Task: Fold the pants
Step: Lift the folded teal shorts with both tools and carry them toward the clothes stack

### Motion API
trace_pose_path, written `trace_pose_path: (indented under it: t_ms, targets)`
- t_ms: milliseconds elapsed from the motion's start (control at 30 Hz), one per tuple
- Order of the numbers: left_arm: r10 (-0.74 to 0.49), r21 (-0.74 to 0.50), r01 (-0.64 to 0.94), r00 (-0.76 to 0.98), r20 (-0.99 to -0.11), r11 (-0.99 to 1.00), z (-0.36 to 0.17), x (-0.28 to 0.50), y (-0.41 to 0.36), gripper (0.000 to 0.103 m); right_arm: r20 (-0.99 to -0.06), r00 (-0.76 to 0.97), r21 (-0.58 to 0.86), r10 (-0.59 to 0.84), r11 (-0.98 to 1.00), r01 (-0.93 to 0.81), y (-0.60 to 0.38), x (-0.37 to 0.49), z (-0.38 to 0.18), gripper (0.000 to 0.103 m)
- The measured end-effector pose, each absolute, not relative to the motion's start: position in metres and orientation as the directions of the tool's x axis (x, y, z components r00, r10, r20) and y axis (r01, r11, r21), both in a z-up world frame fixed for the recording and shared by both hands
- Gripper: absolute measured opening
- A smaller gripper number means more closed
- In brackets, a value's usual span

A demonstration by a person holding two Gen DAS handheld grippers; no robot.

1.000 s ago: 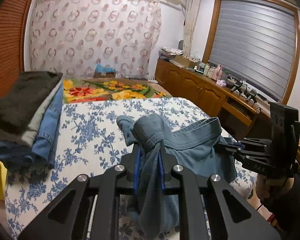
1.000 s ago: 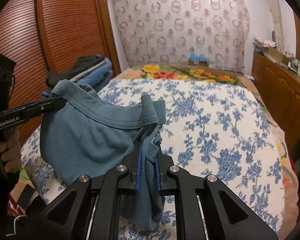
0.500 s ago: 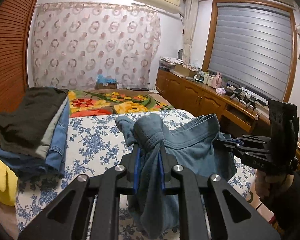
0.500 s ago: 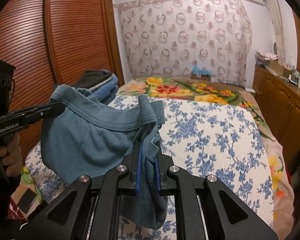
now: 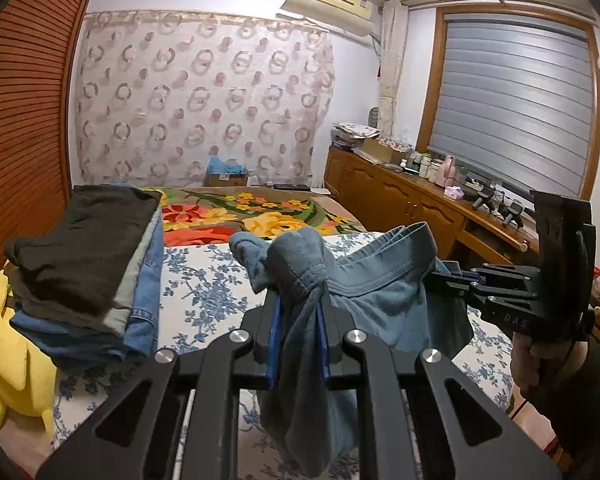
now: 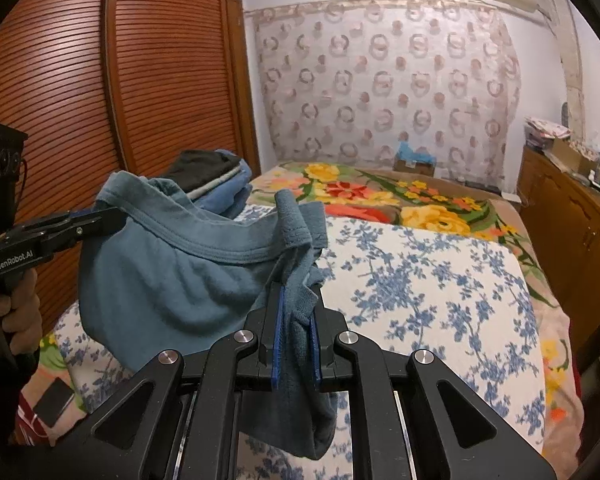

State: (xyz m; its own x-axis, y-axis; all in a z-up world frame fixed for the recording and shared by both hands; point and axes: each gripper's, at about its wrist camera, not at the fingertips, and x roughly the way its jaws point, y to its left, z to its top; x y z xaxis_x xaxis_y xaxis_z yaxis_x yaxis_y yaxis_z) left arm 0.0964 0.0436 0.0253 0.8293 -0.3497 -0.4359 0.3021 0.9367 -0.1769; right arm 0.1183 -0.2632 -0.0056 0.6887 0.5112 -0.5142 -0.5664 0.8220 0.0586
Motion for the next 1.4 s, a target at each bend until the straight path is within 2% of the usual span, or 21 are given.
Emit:
trace_pose_path:
  t_ms: [267, 700, 1033, 1400]
  targets:
    - [-0.320, -0.193, 0.262, 0.852, -0.414, 0.946, 0.044, 0.111, 0.062, 0.014, -0.533, 0.663, 0.033, 0.526, 0.796, -0.605, -0.237, 0.147, 0.015, 0.008]
    - [-0.250, -0.158, 0.204, 0.892, -0.376, 0.966, 0.079, 0.130, 0.097, 0.014, -0.473, 0.675, -0.059, 0.566, 0.744, -0.666, -0.188, 0.182, 0.074, 0.008]
    - [-0.177, -0.123, 0.141, 0.912, -0.369, 0.982, 0.092, 0.149, 0.119, 0.014, -0.455, 0.654, -0.083, 0.604, 0.703, -0.707, -0.154, 0.214, 0.089, 0.008]
    - [-0.073, -0.120, 0.033, 0.932, -0.354, 0.992, 0.084, 0.158, 0.146, 0.014, -0.452, 0.609, -0.126, 0.651, 0.630, -0.767, -0.106, 0.262, 0.091, 0.008]
